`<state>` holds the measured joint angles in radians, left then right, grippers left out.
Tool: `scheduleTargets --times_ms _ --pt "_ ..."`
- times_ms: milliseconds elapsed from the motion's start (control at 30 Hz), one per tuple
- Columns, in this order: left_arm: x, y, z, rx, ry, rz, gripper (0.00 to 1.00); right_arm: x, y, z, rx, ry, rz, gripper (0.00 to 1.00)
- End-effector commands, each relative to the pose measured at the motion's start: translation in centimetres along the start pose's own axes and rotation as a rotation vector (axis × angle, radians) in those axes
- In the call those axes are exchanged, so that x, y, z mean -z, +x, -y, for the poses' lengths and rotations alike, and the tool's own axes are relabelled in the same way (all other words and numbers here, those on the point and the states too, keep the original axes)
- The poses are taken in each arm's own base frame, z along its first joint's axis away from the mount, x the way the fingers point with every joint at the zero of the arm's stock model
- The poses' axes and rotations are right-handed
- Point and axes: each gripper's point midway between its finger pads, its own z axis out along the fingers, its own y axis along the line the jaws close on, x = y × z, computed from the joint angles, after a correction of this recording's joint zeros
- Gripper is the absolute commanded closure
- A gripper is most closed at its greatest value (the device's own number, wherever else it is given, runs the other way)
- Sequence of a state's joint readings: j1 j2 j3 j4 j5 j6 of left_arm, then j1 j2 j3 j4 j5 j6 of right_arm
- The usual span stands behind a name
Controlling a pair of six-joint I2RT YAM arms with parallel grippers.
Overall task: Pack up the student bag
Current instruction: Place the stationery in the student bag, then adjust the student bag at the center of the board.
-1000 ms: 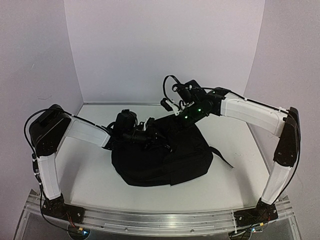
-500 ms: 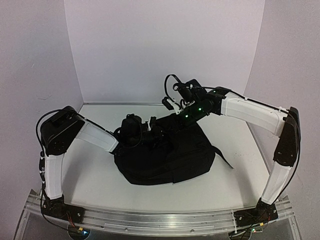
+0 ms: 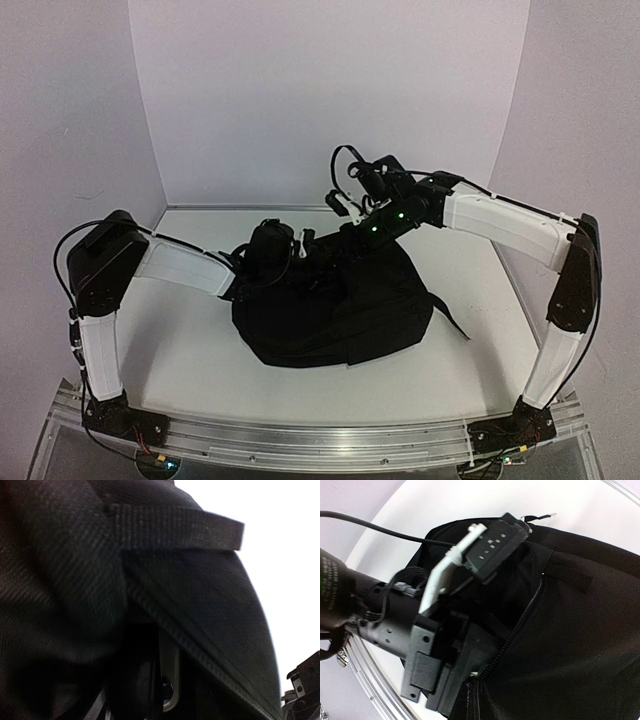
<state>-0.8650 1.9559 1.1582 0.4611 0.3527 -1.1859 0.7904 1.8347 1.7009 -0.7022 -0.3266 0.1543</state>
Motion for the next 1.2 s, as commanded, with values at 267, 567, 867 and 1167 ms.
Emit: scheduleTargets --times_ms 267,567,867,1167 --pt "3.0 -0.1 -1.2 -0.054 -0.206 0.03 0.62 1.8 -2.9 -2.9 0.049 -0.082 0.106 1.0" --pt "-0.6 -0.5 -0.2 -0.131 -0.142 -0.03 0.88 1.5 -2.4 -2.9 0.042 -0.094 0.09 1.0" --pt "-2.5 1.8 2.8 -0.202 0.034 -0.141 0.98 1.0 -2.3 -3.0 0.035 -0.104 0.08 1.0" --pt "3.1 3.2 1.6 -0.233 -0.084 -0.108 0.67 0.8 -2.1 -1.5 0.032 -0.074 0.075 1.0"
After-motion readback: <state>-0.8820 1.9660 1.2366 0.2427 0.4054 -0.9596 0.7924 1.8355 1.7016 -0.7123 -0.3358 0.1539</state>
